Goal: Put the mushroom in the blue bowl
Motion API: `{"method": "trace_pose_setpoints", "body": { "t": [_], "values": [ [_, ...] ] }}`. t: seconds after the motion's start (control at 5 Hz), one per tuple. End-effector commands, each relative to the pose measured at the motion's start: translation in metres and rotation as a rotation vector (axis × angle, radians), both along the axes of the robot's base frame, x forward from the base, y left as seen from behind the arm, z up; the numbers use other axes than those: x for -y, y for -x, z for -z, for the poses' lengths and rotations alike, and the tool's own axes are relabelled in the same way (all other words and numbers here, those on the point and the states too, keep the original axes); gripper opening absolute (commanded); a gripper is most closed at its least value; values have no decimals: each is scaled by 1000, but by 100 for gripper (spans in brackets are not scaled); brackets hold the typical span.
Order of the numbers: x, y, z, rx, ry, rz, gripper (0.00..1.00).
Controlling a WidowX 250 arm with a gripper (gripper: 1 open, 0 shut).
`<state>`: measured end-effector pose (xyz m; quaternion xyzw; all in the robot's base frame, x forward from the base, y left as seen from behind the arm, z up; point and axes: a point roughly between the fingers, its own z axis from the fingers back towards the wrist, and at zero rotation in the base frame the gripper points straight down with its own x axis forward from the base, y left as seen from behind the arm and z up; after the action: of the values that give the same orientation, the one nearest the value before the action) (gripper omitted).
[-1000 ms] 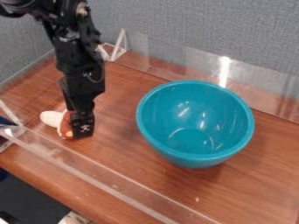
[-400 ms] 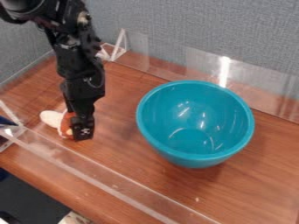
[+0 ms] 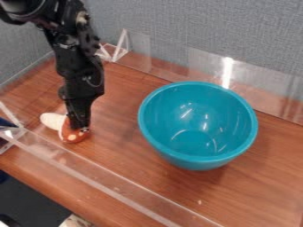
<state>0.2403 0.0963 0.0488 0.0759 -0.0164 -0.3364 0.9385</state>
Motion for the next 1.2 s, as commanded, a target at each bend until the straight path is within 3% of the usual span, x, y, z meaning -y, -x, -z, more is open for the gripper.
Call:
{"method": "trace_pose_setpoints", "body": {
  "t": [0.0, 0.4, 0.6, 1.0],
  "values": [
    [-5, 0, -22, 49, -3, -12, 0],
    [-5, 2, -35, 63, -2, -17, 0],
    [-12, 0, -32, 63, -3, -29, 100],
    [-19, -4, -23, 57, -4, -47, 100]
  ]
}}
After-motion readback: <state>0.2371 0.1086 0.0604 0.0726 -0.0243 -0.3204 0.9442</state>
